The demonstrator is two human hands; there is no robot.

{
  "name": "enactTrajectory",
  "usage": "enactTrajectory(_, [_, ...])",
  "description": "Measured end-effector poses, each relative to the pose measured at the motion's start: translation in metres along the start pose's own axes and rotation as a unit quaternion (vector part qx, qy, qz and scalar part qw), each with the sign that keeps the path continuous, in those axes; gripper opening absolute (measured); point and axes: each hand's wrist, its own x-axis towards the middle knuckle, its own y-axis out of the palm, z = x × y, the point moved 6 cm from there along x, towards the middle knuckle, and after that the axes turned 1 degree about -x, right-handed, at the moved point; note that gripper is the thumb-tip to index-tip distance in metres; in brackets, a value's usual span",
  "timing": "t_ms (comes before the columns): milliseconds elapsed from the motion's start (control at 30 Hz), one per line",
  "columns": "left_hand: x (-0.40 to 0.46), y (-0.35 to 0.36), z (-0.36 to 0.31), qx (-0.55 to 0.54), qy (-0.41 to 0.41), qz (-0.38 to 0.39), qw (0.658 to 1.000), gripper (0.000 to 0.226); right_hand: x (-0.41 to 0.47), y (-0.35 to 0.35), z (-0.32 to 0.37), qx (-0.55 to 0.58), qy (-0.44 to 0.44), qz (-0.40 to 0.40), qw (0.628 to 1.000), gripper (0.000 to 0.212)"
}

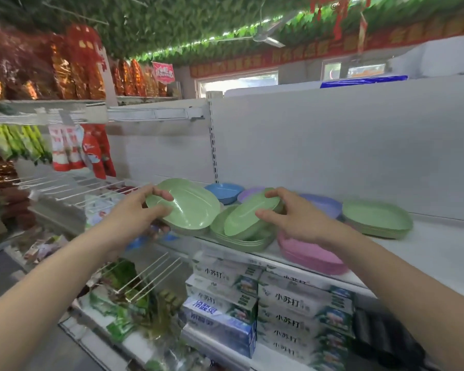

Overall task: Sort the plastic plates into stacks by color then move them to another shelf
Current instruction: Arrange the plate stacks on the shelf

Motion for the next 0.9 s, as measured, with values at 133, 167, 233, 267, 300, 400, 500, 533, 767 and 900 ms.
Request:
enactTrajectory(133, [0.038, -0.018, 0.009, 0.004, 0.024, 0.036, 0.999, 0.018, -0.004, 0.015, 0.006, -0.164, 0.042, -0.009, 0.986, 0.073])
enactTrajectory(167, [0.046, -0.019, 0.011, -0.002, 0.028, 0.049, 0.998, 0.018, -0.007, 0.019, 0.008, -0.173, 0.057, -0.006, 0.983, 0.072])
enactTrajectory(233, [0.060, -0.016, 0.015, -0.014, 0.035, 0.078, 0.996, 0.017, -0.015, 0.026, 0.012, -0.201, 0.081, -0.008, 0.976, 0.069])
enactTrajectory(267, [0.064, -0.011, 0.015, -0.017, 0.039, 0.089, 0.995, 0.017, -0.019, 0.029, 0.013, -0.223, 0.086, -0.009, 0.971, 0.070])
enactTrajectory(300, [0.067, -0.006, 0.014, -0.022, 0.045, 0.102, 0.994, 0.017, -0.021, 0.030, 0.015, -0.249, 0.088, -0.012, 0.965, 0.071])
enactTrajectory(400, [0.075, 0.009, 0.008, -0.041, 0.068, 0.143, 0.986, 0.016, -0.023, 0.033, 0.020, -0.290, 0.111, -0.029, 0.950, 0.073])
enactTrajectory(500, [0.082, 0.022, -0.004, -0.054, 0.089, 0.172, 0.979, 0.017, -0.023, 0.036, 0.026, -0.313, 0.121, -0.035, 0.941, 0.074])
enactTrajectory(533, [0.083, 0.026, -0.008, -0.060, 0.095, 0.182, 0.977, 0.017, -0.023, 0.038, 0.028, -0.323, 0.123, -0.034, 0.938, 0.073])
enactTrajectory(767, [0.085, 0.069, -0.037, -0.065, 0.123, 0.251, 0.958, 0.016, -0.038, -0.005, 0.013, -0.274, 0.157, -0.128, 0.940, 0.059])
enactTrajectory(900, [0.075, 0.114, -0.061, -0.047, 0.147, 0.283, 0.946, 0.018, -0.067, -0.045, -0.004, -0.223, 0.169, -0.183, 0.942, 0.038])
